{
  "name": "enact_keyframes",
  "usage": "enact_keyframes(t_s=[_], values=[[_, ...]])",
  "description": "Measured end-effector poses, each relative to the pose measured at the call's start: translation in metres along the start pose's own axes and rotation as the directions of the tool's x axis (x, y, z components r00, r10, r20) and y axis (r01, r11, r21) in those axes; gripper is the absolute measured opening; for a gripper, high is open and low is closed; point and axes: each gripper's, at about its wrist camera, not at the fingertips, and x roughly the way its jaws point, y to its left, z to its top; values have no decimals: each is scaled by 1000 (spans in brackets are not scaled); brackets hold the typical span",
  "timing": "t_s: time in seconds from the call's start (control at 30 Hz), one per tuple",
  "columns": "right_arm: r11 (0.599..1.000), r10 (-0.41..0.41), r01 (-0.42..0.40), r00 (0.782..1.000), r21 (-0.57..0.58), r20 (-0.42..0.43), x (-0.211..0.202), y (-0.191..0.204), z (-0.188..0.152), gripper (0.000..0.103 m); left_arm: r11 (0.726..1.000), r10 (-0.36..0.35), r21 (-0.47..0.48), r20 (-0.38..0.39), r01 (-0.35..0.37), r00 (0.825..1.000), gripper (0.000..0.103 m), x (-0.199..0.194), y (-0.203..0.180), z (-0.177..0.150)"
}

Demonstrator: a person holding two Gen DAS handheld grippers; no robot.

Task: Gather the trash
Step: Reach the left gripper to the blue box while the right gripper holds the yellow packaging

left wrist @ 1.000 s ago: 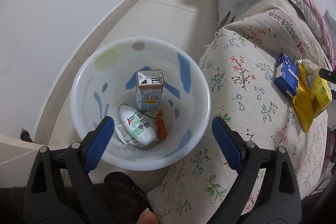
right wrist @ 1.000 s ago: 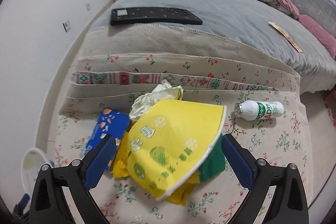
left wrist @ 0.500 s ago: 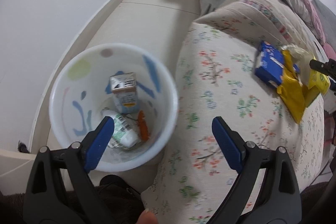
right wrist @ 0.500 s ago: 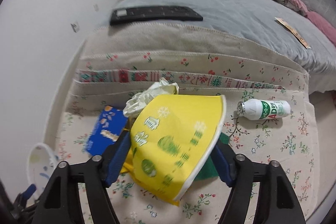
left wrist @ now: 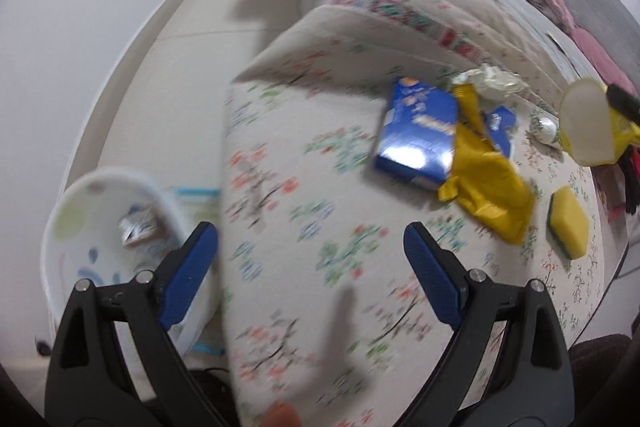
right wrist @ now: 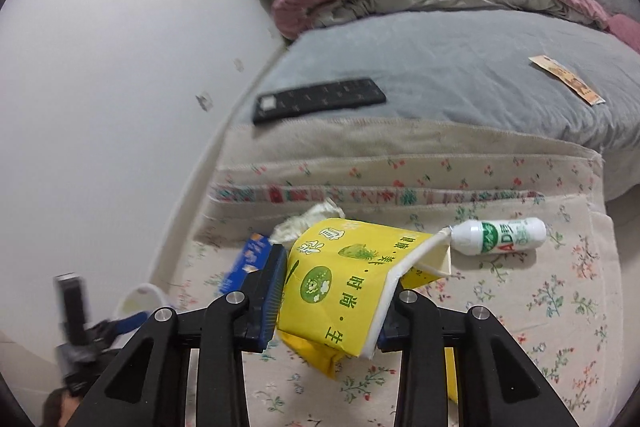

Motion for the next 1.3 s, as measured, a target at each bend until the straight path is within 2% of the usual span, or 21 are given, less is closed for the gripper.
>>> enact_keyframes(t_s=[0.1,0.3,0.4,0.53,0.67,0.87,1.0,1.07,1.13,1.23,1.3], values=[[998,55,-55,998,-3,33,-15,-8,4,36,998,-33,54,8,33,999,94,13,-21,14],[998,61,-61,997,5,37,-21,-25,0,36,992,-77,102,33,74,996,93,35,-45,23],[999,49,-49,999,16,18,-17,-35,-4,36,989,-95,113,28,91,995,82,47,-50,28],[999,40,-40,999,25,2,-16,-46,-10,36,985,-164,55,3,163,986,64,55,-43,30],[999,36,-35,999,36,-5,-16,-53,-13,36,980,-196,41,20,195,980,63,50,-38,28],[997,55,-54,998,53,-12,-13,-54,-14,36,982,-190,32,65,188,980,62,36,-32,23],[996,73,-72,997,49,-18,-10,-47,-16,36,988,-124,103,79,115,989,62,29,-42,13],[996,81,-80,996,42,-27,-7,-41,-19,36,987,-115,121,64,107,991,63,29,-44,10],[996,84,-83,996,31,-38,-4,-34,-22,36,985,-107,137,13,105,994,65,34,-47,6],[996,83,-82,995,20,-50,0,-27,-26,36,985,-106,135,0,105,994,74,36,-44,3],[997,83,-82,995,16,-55,2,-24,-29,36,985,-131,118,6,129,991,74,34,-40,4]])
